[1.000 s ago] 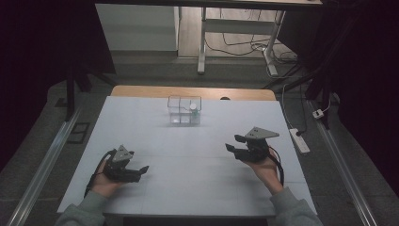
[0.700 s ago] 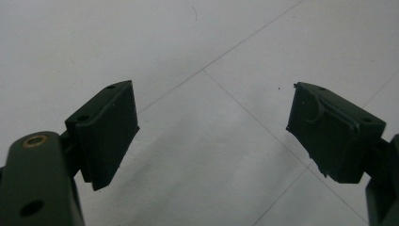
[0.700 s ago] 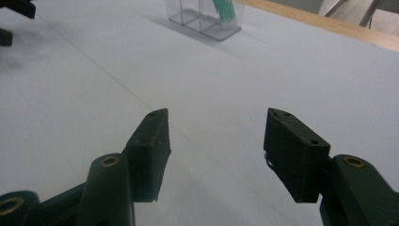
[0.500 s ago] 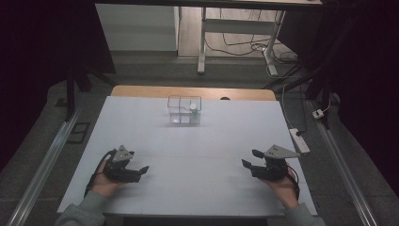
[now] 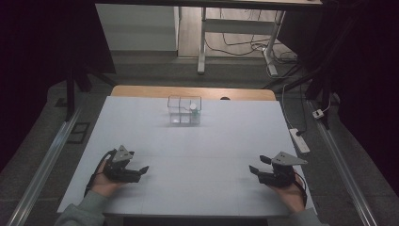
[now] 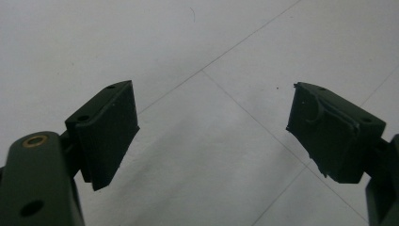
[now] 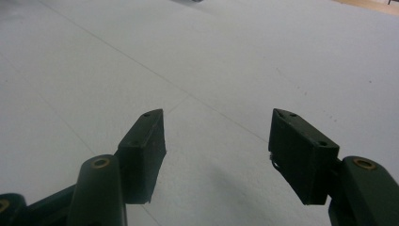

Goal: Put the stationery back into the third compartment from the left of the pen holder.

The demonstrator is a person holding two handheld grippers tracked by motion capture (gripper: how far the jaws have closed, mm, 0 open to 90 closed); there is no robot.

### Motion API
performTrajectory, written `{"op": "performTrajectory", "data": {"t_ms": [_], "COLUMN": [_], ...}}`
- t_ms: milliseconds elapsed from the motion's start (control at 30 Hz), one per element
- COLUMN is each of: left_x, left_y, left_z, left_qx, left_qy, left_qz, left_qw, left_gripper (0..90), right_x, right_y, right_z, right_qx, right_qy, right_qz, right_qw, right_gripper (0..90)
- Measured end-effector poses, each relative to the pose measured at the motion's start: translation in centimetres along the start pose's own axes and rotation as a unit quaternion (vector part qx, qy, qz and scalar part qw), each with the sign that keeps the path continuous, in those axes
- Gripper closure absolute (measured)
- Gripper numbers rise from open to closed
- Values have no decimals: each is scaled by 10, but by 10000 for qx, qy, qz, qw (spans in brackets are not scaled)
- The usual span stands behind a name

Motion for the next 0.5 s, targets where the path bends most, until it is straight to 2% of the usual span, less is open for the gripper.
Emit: {"op": "performTrajectory", "data": {"t_ms": [167, 500], "left_x": [1, 0], "left_y": [-1, 0], "left_z": [-1, 0], "left_qx": [12, 27], "left_qy": [17, -10], "left_qz": [-8, 10], "left_qw": [10000, 10000], "left_gripper": [160, 159], "right_x": [-2, -2], "right_y": [-2, -2], "right_z": [2, 3], "right_qx": [-35, -46], "right_qy": [-84, -113], "right_qz": [-152, -186], "right_qw": [9998, 9998], "right_gripper": [363, 362]}}
Point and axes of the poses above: each handheld gripper's, and its own axes: z roughly forward along the jaws, x roughly out of its top, y roughly to its right, the point moved 10 cm from there along z, roughly forward along the jaws, and after that the axes turned 3 degrees about -y, right-handed, at the moved point
